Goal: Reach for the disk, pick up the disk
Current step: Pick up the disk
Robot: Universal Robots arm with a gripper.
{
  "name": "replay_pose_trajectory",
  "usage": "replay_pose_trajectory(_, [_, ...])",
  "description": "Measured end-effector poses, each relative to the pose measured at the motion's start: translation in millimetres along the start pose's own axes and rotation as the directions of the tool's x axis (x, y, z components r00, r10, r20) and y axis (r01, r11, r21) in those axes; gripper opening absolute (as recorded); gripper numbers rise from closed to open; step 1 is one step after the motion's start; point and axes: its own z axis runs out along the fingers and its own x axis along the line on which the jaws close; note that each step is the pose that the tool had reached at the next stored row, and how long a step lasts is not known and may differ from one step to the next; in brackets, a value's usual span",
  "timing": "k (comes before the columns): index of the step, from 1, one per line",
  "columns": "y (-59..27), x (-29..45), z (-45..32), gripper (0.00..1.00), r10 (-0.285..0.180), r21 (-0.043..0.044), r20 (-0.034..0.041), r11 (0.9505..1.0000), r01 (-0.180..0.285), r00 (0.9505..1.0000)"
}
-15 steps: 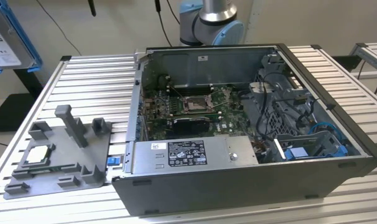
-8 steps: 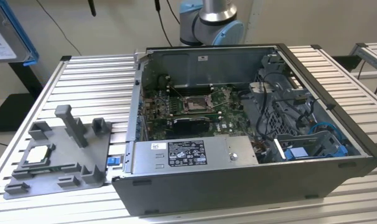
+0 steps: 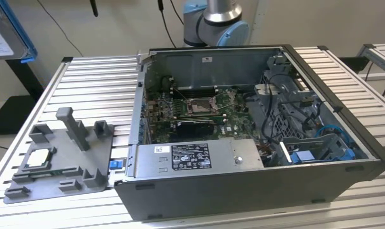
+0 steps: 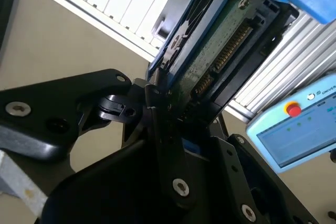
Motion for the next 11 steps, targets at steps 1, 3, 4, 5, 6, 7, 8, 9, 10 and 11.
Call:
replay_pose_trajectory(1, [0.0,0.0,-0.1,0.0,0.0,0.0,0.0,1.0,0.0,1.0])
replay_pose_trajectory(3, [-0.3,0.0,0.1,0.0,0.0,0.0002,0.0001,1.0,0.0,1.0])
replay_pose_trajectory(4, [-0.5,0.0,0.0,0.0,0.0,0.0001,0.0001,1.0,0.0,1.0])
replay_pose_trajectory(5, [-0.8,0.0,-0.1,0.0,0.0,0.0001,0.0001,1.0,0.0,1.0])
replay_pose_trajectory(6, [-0.8,0.0,-0.1,0.0,0.0,0.0,0.0,1.0,0.0,1.0])
replay_pose_trajectory(7, [-0.8,0.0,-0.1,0.0,0.0,0.0,0.0,1.0,0.0,1.0])
replay_pose_trajectory(8, [-0.8,0.0,-0.1,0.0,0.0,0.0,0.0,1.0,0.0,1.0])
replay_pose_trajectory(9, [-0.8,0.0,-0.1,0.0,0.0,0.0,0.0,1.0,0.0,1.0])
replay_pose_trajectory(10, [-0.9,0.0,-0.1,0.0,0.0,0.0,0.0,1.0,0.0,1.0])
replay_pose_trajectory(11, [-1.3,0.0,-0.1,0.0,0.0,0.0001,0.0,1.0,0.0,1.0])
